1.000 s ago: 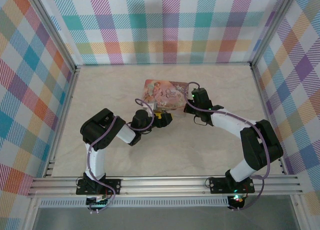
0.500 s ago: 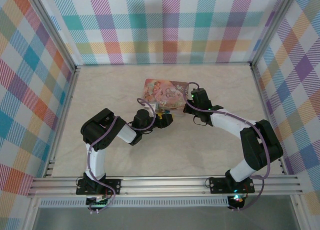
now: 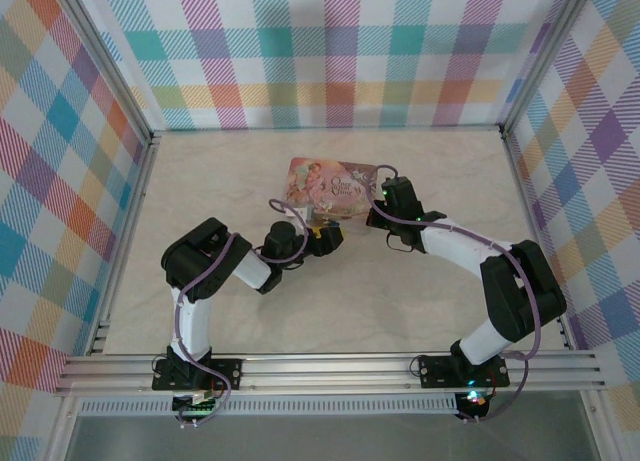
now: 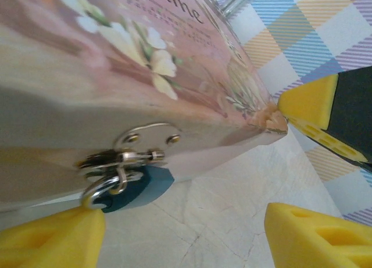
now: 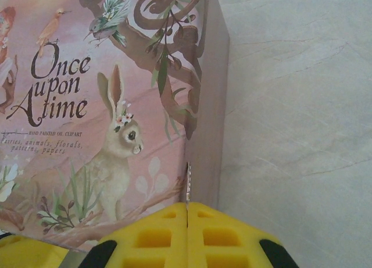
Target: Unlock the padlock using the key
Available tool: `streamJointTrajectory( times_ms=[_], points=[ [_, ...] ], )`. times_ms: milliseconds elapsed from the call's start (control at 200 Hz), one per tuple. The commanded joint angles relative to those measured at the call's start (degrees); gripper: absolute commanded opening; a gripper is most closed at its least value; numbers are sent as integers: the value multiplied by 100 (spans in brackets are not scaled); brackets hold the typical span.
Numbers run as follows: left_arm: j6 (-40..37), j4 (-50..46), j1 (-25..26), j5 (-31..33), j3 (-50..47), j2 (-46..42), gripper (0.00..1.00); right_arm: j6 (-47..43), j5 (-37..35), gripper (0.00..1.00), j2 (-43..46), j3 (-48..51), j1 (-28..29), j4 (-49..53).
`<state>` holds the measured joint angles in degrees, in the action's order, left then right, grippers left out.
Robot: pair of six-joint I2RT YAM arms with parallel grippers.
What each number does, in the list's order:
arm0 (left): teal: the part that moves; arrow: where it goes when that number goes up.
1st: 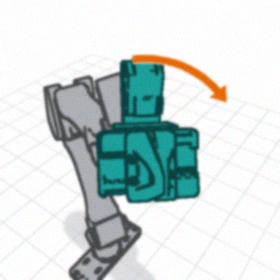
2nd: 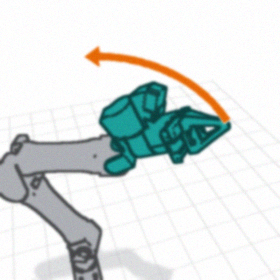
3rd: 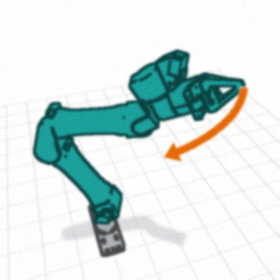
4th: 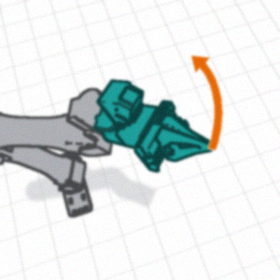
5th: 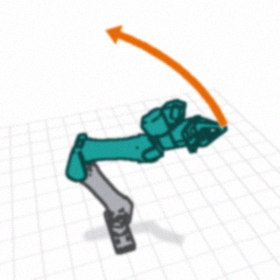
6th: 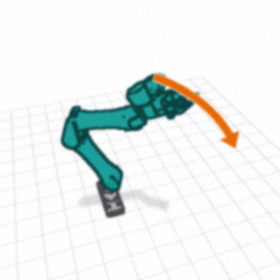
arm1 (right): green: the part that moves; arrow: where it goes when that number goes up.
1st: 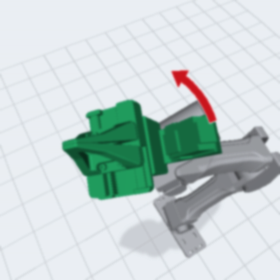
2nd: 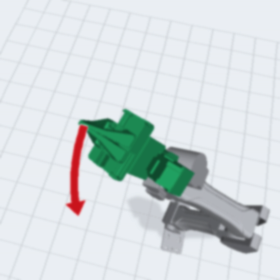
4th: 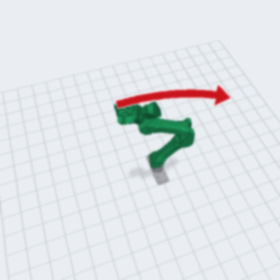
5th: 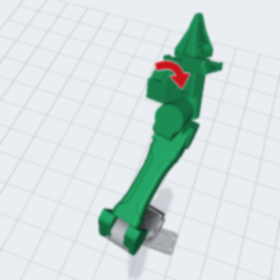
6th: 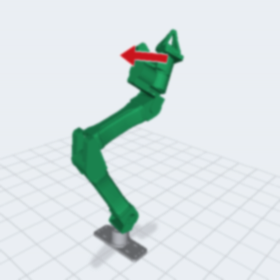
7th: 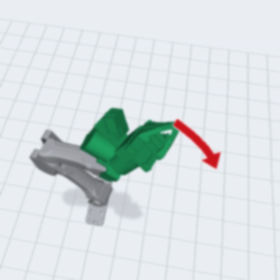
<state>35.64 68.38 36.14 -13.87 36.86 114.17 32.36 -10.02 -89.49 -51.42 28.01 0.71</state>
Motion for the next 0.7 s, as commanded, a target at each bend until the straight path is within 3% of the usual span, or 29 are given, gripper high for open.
streamJointTrajectory(
  times_ms=[0, 450, 695],
  points=[
    [180, 685, -98, 91, -185, 59, 72, -38, -17, 0, 170, 24, 56, -59],
    [327, 1028, -125, -720, -21, 353, 67, -10, 0, 0, 155, -1, 55, -71],
    [316, 1085, -134, -450, -37, 404, 76, -10, -13, 0, 182, 26, 55, -54]
  ],
)
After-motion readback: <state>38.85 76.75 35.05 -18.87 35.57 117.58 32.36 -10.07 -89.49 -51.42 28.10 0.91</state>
